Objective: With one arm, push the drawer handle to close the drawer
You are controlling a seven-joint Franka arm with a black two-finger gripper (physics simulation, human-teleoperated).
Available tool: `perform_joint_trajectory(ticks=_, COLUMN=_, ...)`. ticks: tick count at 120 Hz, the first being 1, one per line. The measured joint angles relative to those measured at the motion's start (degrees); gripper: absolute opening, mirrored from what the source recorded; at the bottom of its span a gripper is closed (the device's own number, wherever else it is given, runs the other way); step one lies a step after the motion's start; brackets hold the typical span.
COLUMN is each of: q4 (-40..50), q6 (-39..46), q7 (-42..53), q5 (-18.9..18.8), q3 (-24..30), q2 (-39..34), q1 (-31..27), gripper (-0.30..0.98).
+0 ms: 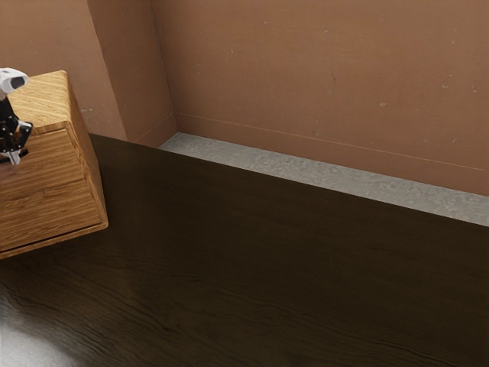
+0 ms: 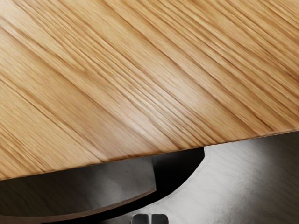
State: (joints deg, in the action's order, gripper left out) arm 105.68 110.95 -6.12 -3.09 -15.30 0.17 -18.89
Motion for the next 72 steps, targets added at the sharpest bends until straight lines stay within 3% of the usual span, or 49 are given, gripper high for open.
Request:
perform_joint_trajectory(ticks=24, q4=5.81, q6=-0.39, q7=0.28, q5=0.49, q3=1.51, q2=-7.44, q1=-0.86, gripper=-0.07)
perform_joint_trajectory(ticks=48, q4=8.55, q6=-6.23, q7=0.50, q5=0.68, q3=3.74, q2=-14.21, q1=-2.37, gripper=0.35)
perform_joint_trajectory(ticks=72, q4=7.69, q6=-12.92, q7=1.46, q5=0.71, q3=6.60, q2=-19.25, q1=-2.32, gripper=0.56)
